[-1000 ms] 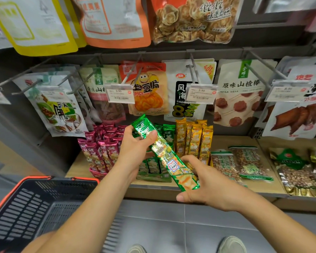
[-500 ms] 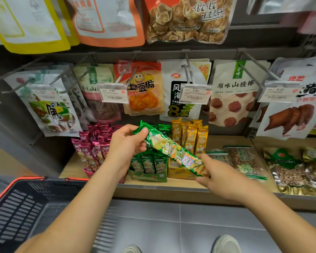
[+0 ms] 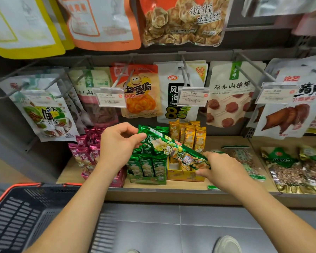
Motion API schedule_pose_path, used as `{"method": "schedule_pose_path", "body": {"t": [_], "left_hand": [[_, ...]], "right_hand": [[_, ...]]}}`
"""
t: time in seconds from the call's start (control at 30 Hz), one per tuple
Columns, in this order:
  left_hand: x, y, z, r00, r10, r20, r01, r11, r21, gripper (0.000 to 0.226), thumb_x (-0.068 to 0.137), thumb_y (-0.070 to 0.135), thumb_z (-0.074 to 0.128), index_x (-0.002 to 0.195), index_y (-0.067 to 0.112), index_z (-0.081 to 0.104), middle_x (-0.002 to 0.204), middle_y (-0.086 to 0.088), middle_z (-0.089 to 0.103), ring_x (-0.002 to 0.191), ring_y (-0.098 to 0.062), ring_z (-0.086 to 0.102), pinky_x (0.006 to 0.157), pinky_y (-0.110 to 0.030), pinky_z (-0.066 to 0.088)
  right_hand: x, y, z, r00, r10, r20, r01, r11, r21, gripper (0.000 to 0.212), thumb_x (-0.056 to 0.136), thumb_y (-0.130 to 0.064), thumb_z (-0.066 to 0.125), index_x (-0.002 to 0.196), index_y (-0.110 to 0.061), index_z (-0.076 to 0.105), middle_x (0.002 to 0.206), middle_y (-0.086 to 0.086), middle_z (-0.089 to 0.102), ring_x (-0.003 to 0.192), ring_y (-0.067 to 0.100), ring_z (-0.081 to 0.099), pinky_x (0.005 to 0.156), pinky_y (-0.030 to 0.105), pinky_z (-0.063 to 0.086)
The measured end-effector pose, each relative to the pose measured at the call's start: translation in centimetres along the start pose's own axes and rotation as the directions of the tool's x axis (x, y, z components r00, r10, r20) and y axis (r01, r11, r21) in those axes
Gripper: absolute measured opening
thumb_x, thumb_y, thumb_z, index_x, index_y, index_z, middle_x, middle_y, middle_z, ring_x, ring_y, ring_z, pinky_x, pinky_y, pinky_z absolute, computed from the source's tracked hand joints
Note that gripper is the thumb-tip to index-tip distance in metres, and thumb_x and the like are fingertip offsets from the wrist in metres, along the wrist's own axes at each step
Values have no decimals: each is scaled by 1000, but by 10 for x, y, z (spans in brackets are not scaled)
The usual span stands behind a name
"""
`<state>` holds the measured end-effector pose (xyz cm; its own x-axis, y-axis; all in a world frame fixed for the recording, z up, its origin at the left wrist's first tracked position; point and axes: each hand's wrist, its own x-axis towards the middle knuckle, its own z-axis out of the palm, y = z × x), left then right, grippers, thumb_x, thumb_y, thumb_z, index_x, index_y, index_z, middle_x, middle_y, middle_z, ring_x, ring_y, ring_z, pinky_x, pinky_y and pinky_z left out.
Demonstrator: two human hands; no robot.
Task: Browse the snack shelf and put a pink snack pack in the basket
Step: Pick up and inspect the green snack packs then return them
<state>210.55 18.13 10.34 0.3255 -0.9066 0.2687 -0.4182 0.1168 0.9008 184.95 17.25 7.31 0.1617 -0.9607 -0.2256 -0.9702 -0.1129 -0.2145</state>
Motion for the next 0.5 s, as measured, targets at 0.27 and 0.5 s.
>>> {"method": "schedule_pose_path", "body": {"t": [0.27,0.5], "left_hand": [[-19,16,34,840,515,171,-542,818,196,17,70,6,83,68,8,65,67,4,55,63,-7,48,61,-9,38],[-10,9,42,897,288,336,-357,919,167,25,76,24,80,100,23,72,96,12,66,91,0,58,86,-20,48]], "right_hand": [[-4,-23,-21,886,-376,-271,453,825,337,76,85,-44,69,146,-45,24,137,-11,49,121,8,49,99,34,48],[15,-35,-26,864,-414,-288,464,876,132,50,89,-24,69,133,-35,49,121,-4,63,110,19,58,93,39,47]]}}
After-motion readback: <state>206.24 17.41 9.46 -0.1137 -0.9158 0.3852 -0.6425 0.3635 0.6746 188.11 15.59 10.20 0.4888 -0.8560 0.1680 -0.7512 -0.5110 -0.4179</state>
